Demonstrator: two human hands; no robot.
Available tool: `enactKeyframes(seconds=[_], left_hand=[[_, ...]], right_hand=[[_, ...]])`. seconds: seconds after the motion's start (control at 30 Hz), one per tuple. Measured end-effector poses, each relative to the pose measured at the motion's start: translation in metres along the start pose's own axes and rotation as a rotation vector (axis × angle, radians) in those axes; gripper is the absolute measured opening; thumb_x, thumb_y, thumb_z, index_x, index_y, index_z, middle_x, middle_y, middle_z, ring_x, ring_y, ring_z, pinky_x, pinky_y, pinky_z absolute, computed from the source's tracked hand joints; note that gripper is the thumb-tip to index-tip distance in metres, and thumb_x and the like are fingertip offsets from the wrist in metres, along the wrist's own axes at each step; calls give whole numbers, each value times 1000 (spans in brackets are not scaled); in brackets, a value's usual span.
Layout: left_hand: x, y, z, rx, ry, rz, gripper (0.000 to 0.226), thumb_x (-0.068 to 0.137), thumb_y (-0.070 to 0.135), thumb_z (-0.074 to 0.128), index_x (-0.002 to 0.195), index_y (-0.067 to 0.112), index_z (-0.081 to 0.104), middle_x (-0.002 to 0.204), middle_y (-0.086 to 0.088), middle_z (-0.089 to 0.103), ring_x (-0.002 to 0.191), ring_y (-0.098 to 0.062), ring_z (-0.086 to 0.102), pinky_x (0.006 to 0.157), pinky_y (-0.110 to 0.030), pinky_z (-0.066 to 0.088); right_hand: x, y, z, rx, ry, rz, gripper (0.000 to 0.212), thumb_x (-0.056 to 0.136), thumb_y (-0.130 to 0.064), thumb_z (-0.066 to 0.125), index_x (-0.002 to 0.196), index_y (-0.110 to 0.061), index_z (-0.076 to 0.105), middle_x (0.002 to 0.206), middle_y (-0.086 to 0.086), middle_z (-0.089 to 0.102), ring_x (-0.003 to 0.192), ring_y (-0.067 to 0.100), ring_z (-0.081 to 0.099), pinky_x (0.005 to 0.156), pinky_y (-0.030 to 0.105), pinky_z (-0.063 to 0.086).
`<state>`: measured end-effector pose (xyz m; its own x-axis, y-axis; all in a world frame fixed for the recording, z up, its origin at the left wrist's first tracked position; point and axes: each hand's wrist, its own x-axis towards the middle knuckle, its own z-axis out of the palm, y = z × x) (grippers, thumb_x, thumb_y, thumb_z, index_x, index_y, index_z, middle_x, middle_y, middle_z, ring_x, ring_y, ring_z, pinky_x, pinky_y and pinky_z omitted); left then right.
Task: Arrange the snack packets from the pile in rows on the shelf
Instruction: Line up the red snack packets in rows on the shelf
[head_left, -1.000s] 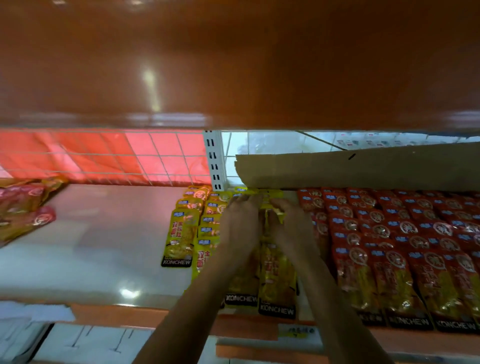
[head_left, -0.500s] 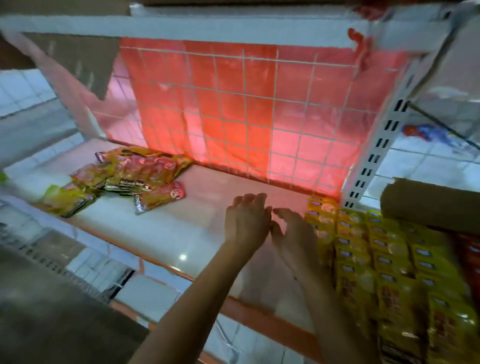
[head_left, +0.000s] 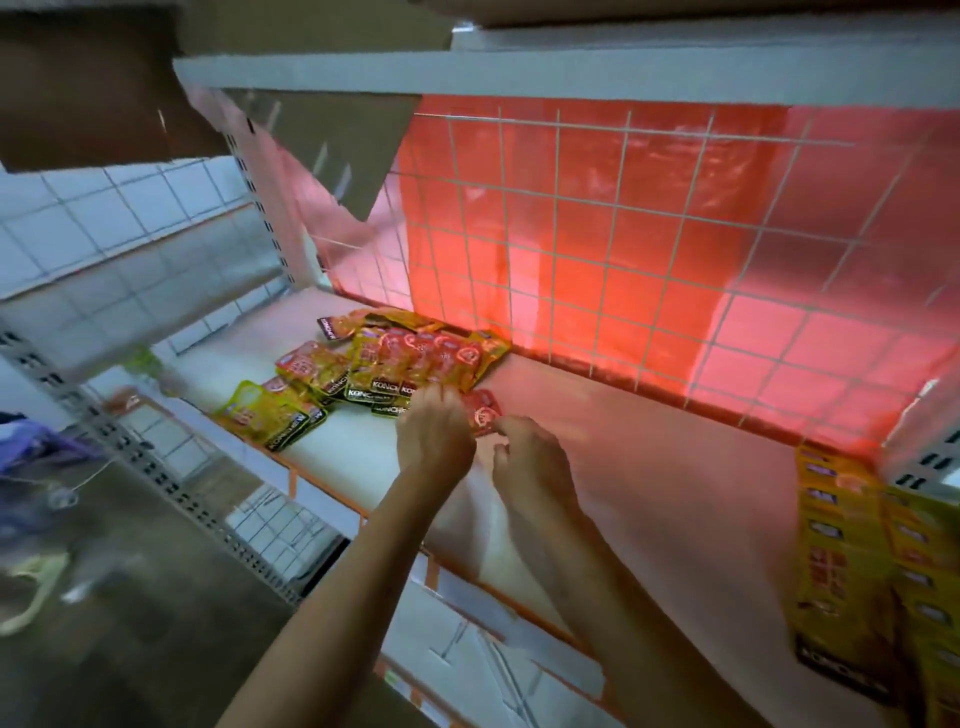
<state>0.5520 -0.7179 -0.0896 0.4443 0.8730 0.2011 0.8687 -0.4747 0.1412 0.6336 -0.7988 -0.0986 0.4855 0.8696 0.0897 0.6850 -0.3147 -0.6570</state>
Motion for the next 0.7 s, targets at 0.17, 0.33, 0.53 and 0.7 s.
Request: enactKeyframes(seconds=[0.17, 0.33, 0.53, 0.7], left_hand=[[26, -22, 5, 28, -82, 58, 40, 94, 18, 43, 134, 10, 42, 141, -8, 42, 129, -27, 38, 96, -40, 41], [43, -33, 13, 24, -290, 103, 76, 91, 27, 56, 153, 22, 12, 161, -5, 6, 148, -25, 5, 113, -48, 28], [46, -27, 21, 49, -150, 49, 39, 90, 38, 54, 122, 16, 60, 148, -14, 36, 124, -35, 45, 101, -42, 41], [44, -18, 29, -93, 30, -157, 55, 92, 51, 52, 122, 5, 52, 122, -18, 53, 109, -35, 53, 86, -40, 44]], right_hand=[[15, -20, 24, -34, -74, -136, 45, 83, -1, 48, 122, -23, 57, 125, 0, 58, 118, 21, 48, 96, 29, 38], [21, -20, 26, -216, -81, -161, 42, 93, -21, 43, 134, -30, 43, 133, -3, 47, 121, 24, 41, 98, 38, 41], [27, -2, 15, -376, -62, 11, 35, 96, -46, 39, 122, -35, 59, 132, 5, 41, 115, 32, 39, 92, 40, 38], [30, 16, 7, -350, 70, 129, 36, 91, -49, 51, 117, -25, 59, 124, 8, 47, 110, 30, 45, 88, 39, 39]])
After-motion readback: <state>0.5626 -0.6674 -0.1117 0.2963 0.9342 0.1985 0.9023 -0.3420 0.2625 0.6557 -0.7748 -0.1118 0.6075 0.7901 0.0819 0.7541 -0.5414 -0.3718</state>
